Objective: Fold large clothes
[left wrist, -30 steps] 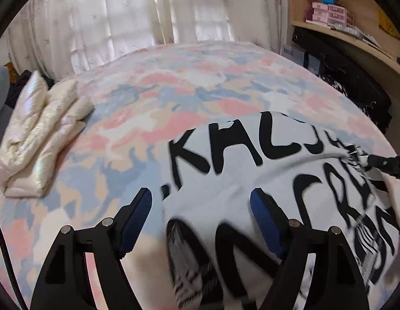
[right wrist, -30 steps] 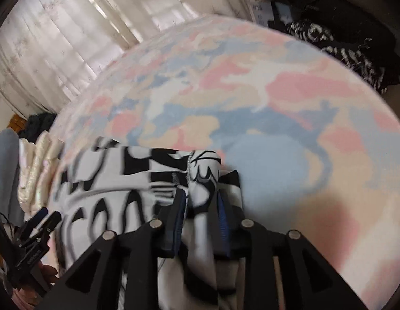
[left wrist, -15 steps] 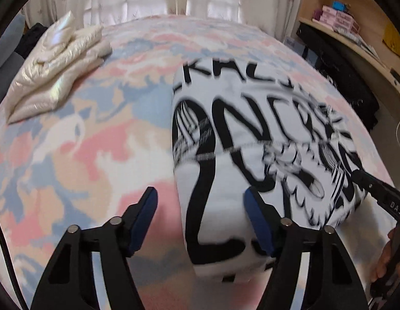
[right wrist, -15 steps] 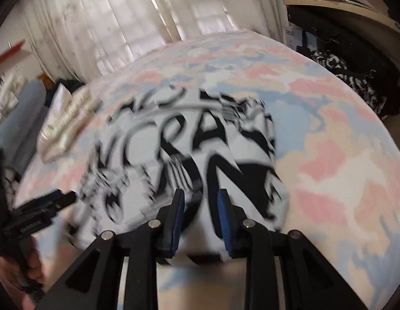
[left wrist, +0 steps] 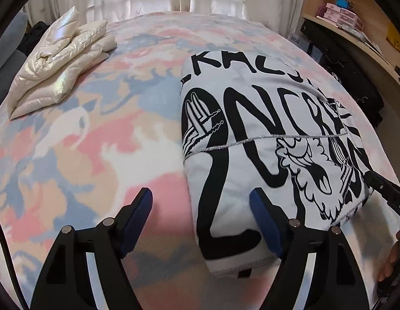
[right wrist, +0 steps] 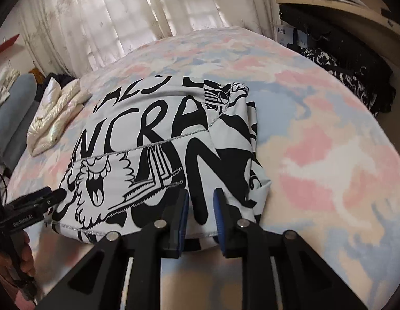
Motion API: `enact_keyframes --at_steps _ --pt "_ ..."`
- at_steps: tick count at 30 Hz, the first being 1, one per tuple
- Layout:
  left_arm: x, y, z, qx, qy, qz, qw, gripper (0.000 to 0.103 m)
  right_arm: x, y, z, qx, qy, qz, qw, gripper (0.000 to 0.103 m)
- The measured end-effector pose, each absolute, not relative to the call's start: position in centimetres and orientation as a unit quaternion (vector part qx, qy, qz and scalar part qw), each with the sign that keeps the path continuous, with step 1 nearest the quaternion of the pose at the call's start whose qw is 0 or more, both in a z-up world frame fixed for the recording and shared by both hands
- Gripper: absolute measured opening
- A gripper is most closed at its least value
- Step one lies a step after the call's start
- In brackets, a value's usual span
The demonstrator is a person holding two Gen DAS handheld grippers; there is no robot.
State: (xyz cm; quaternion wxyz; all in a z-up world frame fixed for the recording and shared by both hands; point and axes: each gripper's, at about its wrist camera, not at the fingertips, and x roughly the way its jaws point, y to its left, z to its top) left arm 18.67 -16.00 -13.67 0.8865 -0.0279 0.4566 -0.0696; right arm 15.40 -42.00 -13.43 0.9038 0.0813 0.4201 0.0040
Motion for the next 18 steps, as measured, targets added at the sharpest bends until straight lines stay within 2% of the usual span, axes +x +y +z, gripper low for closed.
enact_keyframes --at_steps 5,18 --pt "16.9 -14.8 -12.6 -0.043 0.468 -0.065 0.880 0.077 14.0 -41.1 -12.1 0.089 0.431 0.010 0.898 0.052" --pt "12.2 -12.3 -10.2 -0.073 0.478 -0.097 0.870 0.077 10.4 -38.2 -10.8 0.090 0.464 0.032 0.880 0.060"
